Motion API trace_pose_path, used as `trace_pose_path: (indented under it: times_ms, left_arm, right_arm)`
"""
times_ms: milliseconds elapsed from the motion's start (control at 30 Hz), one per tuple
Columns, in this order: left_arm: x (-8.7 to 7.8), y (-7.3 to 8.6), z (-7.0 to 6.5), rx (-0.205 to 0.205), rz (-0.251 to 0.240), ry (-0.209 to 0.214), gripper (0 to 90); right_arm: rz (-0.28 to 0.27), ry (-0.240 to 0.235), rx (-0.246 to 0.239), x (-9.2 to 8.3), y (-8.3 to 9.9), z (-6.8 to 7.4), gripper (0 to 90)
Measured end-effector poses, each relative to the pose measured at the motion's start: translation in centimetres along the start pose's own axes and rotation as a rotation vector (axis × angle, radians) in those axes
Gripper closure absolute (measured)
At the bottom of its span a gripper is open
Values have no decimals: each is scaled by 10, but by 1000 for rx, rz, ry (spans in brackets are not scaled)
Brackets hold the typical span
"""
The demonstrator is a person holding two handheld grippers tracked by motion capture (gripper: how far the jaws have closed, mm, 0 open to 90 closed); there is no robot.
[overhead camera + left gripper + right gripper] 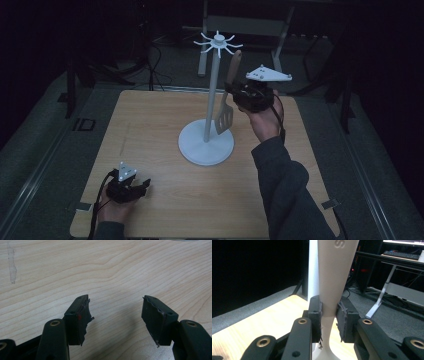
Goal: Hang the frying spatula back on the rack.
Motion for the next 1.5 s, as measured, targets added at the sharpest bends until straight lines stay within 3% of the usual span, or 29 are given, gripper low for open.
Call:
trace_pose_path:
  times_ms: [1500]
  left_arm:
    - [-1, 0, 1, -6, -5, 0, 395]
  right_arm:
    - [39, 16, -1, 25, -1, 4, 747]
Point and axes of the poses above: each handheld gripper's, and its own axes: x roughly forward along the jaws, y roughly out of its underside, z roughly to its left, the point moved 9 cm from there along x, roughly forward along the jaws, and after that the axes turned 9 degrees about x, right-handed, at the moved point
